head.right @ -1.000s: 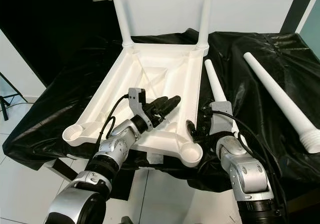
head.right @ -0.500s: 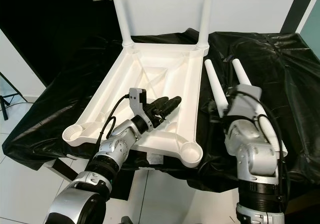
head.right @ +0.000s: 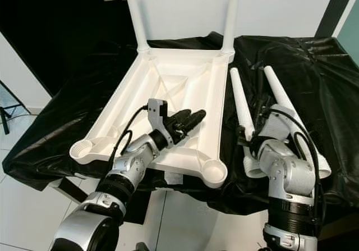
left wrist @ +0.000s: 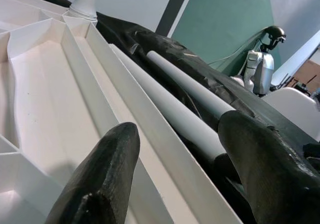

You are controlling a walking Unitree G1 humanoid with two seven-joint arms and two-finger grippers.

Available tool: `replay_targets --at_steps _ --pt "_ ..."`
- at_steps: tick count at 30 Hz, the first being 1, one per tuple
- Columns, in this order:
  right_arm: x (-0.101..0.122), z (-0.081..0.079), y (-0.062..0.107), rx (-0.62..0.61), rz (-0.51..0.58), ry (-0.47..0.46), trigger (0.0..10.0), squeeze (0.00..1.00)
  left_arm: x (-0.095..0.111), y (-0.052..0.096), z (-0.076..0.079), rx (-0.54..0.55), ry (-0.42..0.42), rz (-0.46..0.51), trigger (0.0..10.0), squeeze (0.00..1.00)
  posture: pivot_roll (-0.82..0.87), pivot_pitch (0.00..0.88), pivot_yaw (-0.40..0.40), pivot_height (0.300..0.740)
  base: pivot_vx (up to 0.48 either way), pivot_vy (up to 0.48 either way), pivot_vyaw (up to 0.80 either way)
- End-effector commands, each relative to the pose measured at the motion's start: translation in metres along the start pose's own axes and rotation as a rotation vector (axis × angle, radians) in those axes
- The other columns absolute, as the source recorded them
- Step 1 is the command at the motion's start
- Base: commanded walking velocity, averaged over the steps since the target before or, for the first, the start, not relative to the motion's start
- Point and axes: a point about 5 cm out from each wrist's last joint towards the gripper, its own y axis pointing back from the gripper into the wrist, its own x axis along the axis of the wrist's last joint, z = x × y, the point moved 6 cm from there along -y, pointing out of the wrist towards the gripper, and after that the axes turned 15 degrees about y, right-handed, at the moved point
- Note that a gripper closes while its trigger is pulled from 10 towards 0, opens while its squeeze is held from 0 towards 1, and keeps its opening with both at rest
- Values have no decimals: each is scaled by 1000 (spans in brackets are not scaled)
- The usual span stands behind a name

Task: Building children table

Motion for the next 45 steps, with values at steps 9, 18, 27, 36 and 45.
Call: replay_targets --at_steps 9,18,27,36,45 --pt "-37 -17 -6 89 -170 3 9020 0 -9 3 1 -11 5 -12 10000 0 -176 0 68 740 0 0 0" --pt "-64 -24 -3 130 -295 -28 10000 0 -13 4 2 -9 2 -24 10000 0 -180 0 72 740 0 0 0" --pt "-41 -17 -4 93 -198 -47 0 0 -15 3 3 -13 5 -33 10000 0 -188 0 78 740 0 0 0" --pt "11 -30 7 137 10 -48 0 0 -16 3 3 -13 5 -37 10000 0 -188 0 80 740 0 0 0" --pt "57 -16 22 26 220 128 0 0 -17 2 4 -16 7 -40 10000 0 -193 0 81 740 0 0 0"
